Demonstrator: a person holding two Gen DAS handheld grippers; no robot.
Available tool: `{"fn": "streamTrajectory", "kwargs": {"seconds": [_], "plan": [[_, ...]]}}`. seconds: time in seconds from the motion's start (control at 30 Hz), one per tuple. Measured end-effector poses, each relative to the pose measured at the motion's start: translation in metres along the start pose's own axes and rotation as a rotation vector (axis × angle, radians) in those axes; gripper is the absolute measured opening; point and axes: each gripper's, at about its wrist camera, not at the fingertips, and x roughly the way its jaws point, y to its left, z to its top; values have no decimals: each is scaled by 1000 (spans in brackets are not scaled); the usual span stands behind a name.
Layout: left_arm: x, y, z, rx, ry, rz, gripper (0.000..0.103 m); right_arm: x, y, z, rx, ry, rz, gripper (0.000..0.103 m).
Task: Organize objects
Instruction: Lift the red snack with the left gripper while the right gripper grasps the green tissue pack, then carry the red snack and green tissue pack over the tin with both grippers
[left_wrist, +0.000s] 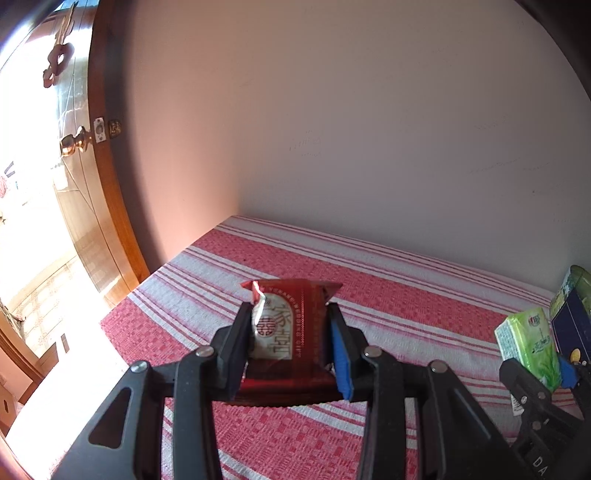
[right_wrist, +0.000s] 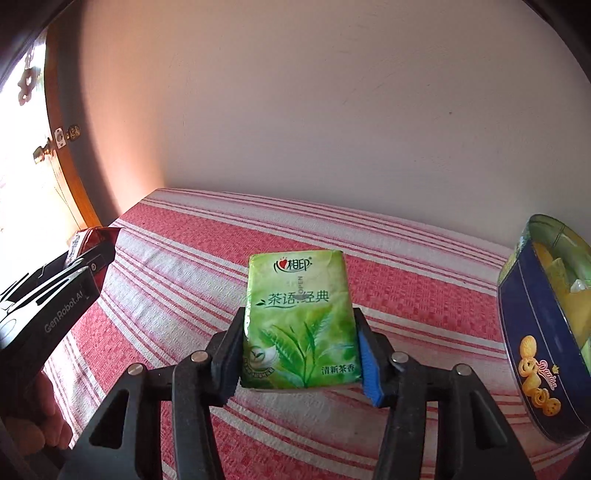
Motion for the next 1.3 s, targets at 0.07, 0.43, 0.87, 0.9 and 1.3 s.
{"fn": "streamTrajectory", "kwargs": {"seconds": [0.07,0.43,0.87,0.9,1.3], "plan": [[-7,-8,-3,15,-20,-23,38,-21,-12,-8,10,-61,-22,55],[-54,-33,-23,9,-134,-215,38,-121,-79,-56,-16,-255,-142,55],[-99,-72,-49,31,-146,-243,38,-156,-131,-74,90,-317,-139,55],[-102,-78,-51,36,-143,-245,38,-158,-135,-73,100,-321,-133,55],[-132,-175,-54,105,-167,-345,38,-176,-203,-70,152,-387,-214,55]]}}
